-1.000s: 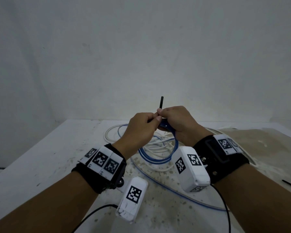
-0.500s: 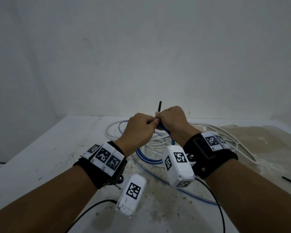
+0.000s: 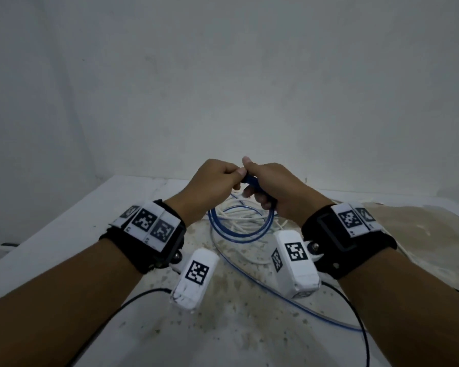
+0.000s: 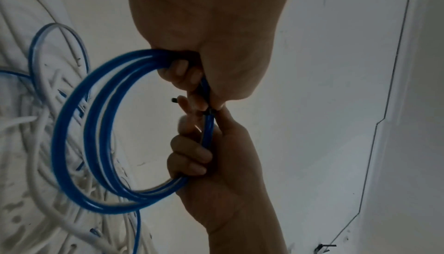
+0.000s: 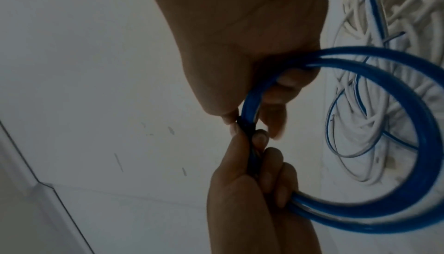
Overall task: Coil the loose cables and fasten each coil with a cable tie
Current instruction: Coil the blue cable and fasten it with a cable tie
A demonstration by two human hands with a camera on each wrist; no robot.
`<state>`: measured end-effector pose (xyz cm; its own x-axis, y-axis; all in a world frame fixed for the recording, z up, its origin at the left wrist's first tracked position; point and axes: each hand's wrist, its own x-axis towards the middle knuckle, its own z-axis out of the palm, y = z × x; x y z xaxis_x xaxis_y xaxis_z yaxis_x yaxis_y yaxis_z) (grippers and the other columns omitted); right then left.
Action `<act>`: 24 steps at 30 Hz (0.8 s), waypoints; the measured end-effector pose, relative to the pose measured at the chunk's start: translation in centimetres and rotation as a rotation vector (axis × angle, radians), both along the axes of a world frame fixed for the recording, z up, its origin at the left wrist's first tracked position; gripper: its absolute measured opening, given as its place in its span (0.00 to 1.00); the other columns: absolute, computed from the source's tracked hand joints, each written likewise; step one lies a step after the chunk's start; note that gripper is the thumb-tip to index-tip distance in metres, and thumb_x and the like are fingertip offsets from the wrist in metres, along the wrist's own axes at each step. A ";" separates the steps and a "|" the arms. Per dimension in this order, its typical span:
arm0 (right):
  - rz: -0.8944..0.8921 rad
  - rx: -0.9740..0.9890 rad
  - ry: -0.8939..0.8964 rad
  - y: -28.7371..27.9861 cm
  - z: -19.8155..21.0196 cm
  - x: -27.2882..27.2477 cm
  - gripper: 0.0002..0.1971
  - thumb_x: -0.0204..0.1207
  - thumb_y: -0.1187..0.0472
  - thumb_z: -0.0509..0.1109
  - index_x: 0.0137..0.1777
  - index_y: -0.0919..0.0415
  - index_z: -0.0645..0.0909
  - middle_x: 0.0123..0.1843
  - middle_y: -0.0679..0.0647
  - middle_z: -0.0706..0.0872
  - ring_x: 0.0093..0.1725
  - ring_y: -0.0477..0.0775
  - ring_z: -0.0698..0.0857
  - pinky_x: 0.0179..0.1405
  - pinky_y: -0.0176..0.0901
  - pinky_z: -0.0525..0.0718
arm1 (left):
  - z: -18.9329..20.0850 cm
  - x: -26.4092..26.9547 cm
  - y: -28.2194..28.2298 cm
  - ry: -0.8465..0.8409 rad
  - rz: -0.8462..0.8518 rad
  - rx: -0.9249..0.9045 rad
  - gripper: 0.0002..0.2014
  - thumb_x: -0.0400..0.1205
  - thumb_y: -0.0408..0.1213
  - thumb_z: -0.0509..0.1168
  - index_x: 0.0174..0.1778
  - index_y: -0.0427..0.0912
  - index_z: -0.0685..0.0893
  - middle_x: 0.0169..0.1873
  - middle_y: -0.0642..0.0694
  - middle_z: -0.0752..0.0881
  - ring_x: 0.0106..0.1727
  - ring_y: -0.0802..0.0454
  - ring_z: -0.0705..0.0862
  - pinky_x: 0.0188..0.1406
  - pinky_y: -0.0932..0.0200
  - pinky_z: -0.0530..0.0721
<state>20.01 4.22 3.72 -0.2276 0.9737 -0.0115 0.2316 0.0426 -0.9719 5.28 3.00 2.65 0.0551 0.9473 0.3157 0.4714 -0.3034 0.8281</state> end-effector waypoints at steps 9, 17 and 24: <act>-0.222 -0.066 0.444 1.2 0.8 -2.3 0.21 0.86 0.47 0.63 0.46 0.67 0.83 0.16 0.46 0.64 0.15 0.45 0.58 0.13 0.34 0.58 | -0.8 -2.0 -1.4 -0.771 -0.075 -0.269 0.20 0.88 0.53 0.58 0.44 0.38 0.81 0.26 0.46 0.80 0.27 0.50 0.78 0.31 0.57 0.82; -0.084 -0.216 0.667 0.4 -1.0 -7.4 0.25 0.87 0.43 0.57 0.48 0.65 0.85 0.23 0.48 0.68 0.20 0.46 0.62 0.19 0.37 0.65 | -0.1 -5.2 -0.8 -0.949 0.231 -0.204 0.22 0.85 0.56 0.62 0.46 0.39 0.87 0.23 0.52 0.60 0.18 0.57 0.57 0.15 0.64 0.58; -0.163 -0.157 0.673 0.9 -1.7 -11.7 0.22 0.88 0.47 0.58 0.45 0.64 0.83 0.24 0.48 0.66 0.21 0.45 0.61 0.22 0.37 0.63 | -1.3 -8.7 -0.4 -1.078 0.276 -0.254 0.19 0.89 0.48 0.56 0.38 0.42 0.80 0.20 0.52 0.71 0.19 0.57 0.66 0.23 0.64 0.67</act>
